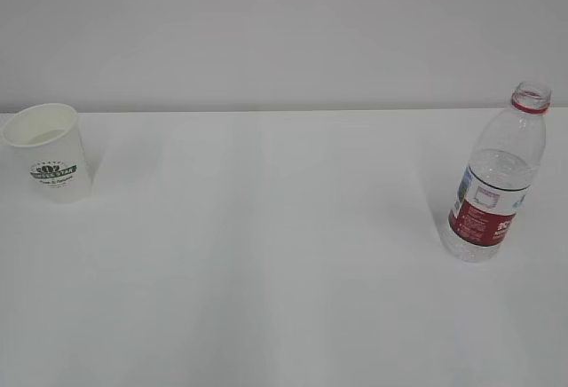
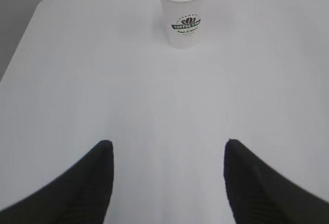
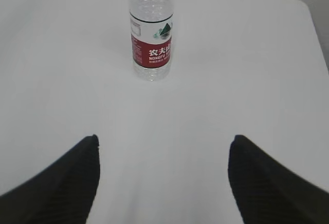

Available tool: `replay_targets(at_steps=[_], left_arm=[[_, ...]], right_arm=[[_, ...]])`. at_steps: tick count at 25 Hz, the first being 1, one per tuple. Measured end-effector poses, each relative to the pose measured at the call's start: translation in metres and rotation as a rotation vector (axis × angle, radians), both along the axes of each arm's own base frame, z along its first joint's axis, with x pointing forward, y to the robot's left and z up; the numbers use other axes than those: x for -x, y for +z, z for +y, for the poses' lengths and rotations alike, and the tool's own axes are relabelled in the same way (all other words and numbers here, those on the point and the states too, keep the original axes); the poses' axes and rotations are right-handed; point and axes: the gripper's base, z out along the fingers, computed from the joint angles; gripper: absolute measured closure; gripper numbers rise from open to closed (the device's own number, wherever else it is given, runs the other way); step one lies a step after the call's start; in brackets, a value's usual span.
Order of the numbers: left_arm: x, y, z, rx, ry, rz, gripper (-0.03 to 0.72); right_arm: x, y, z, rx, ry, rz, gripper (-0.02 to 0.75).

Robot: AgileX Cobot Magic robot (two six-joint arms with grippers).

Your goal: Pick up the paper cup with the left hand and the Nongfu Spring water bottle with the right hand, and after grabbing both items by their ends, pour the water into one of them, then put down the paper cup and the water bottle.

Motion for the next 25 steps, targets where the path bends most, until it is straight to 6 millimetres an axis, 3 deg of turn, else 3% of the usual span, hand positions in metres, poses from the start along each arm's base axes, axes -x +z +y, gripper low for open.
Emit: replay_targets(at_steps=[25], left_arm=[[-0.0001,0.0002,0.0,0.0,0.0,-0.002,0.193]], right_arm=[[0.0008,0.0001,-0.0001,-0.001,-0.001,-0.009,0.15]])
